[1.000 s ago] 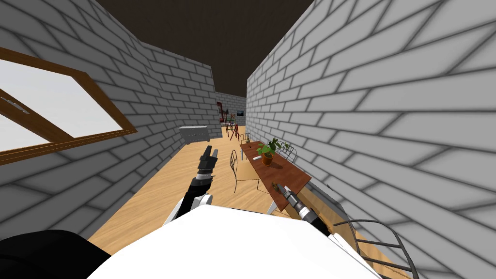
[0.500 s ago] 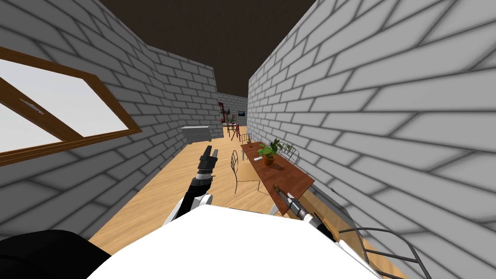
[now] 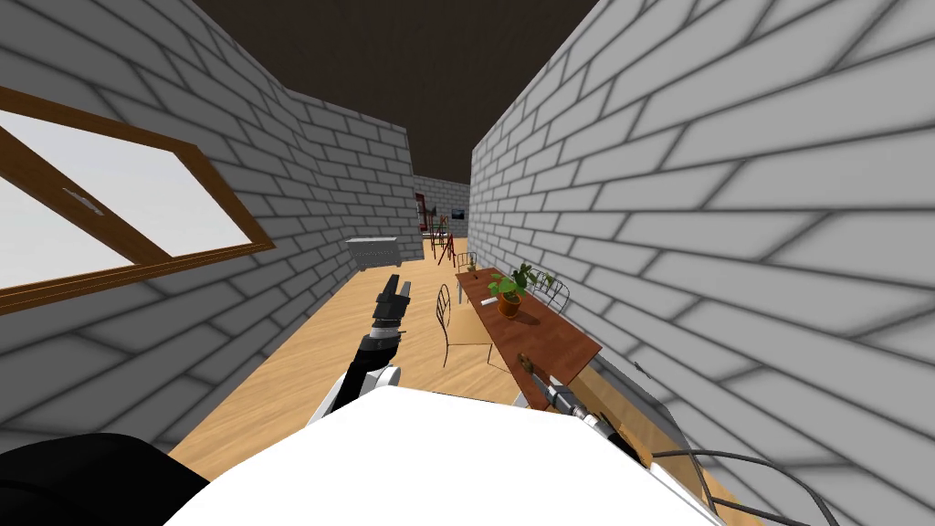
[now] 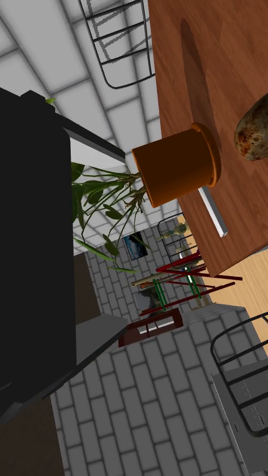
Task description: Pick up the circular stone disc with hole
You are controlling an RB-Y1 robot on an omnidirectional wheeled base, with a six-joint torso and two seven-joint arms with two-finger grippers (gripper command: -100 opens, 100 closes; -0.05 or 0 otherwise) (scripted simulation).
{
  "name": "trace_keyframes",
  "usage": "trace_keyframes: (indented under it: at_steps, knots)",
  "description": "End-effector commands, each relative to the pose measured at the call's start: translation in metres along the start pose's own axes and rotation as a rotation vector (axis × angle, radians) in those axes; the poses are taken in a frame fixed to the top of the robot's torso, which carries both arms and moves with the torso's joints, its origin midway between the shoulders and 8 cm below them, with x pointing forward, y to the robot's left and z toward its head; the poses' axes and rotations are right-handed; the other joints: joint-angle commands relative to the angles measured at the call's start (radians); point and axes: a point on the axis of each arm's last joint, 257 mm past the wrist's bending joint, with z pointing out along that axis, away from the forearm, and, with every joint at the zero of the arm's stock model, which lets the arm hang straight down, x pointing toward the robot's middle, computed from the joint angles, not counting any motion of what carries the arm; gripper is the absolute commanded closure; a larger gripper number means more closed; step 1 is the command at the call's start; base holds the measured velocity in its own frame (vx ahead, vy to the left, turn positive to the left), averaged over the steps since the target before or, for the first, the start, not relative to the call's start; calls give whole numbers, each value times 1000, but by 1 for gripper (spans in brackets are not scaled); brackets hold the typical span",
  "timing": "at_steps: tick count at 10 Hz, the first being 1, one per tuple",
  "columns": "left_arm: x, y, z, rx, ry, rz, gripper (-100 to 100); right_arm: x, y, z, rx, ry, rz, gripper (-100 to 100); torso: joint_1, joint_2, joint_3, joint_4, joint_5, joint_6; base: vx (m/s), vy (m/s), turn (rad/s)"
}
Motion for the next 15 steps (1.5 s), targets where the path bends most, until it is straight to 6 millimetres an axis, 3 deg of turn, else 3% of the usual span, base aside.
trace_keyframes:
  at_steps: [1, 6, 15]
  knots:
    - [0, 0, 0, 0, 0, 0, 0, 15, -12, -1, 16, 44, -44, -100, 0, 0, 0, 0, 0, 0, 61, 9, 71]
    - [0, 0, 0, 0, 0, 0, 0, 74, -64, -22, 102, 215, -178, -100, 1, -4, -2, -1, 0, 0, 100, 9, 96]
    - [0, 0, 0, 0, 0, 0, 0, 135, -108, -51, 167, 398, -315, -100, 1, -2, -1, -1, 0, 0, 86, 9, 62]
